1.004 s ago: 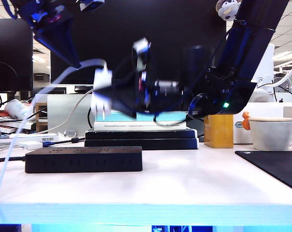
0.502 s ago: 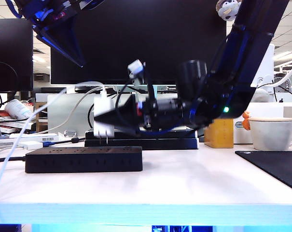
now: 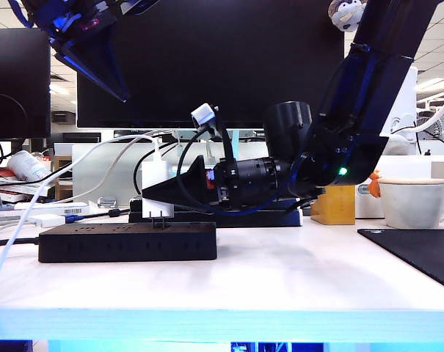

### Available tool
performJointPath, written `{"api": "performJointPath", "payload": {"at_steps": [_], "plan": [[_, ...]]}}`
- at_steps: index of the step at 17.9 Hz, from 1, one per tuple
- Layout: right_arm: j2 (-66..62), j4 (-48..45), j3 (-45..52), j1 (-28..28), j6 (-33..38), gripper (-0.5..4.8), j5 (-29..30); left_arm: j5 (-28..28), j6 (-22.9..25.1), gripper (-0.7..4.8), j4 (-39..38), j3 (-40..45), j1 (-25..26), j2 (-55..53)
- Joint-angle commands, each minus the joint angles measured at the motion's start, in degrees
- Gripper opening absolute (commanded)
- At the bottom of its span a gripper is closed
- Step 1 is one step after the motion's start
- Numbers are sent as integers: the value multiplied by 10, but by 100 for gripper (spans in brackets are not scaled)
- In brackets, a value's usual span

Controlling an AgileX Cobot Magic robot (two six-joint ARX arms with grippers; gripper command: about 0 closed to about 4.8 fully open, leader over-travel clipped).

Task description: Plug the white charger into the left socket.

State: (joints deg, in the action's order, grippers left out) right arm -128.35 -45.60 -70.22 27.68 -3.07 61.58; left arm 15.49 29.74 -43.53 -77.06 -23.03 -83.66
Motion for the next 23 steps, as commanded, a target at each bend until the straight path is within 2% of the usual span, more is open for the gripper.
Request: {"api": "performJointPath", "payload": {"at_steps": [1,4,6,8,10,13,16,23], "plan": [[3,35,-1,1,-34,-5,-2,4,-2,-6,4,-2,0,2],[3,37,-1,1,-42,-5,-2,19,-13,-6,11,-1,0,-3],[3,39,0,1,-64,-5,-1,60,-49,-6,27,-1,0,-35],[3,39,0,1,-80,-5,-2,79,-64,-6,28,-1,0,-73],[3,39,0,1,-80,-5,-2,79,-92,-6,30,-1,0,-100],[3,38,1,1,-97,-5,-2,85,-95,-6,47,-1,0,-130],[3,38,1,1,-96,-5,-2,96,-125,-6,75,-1,0,-134],[3,38,4,1,-101,-5,-15,86,-139,-6,71,0,0,-144]]}}
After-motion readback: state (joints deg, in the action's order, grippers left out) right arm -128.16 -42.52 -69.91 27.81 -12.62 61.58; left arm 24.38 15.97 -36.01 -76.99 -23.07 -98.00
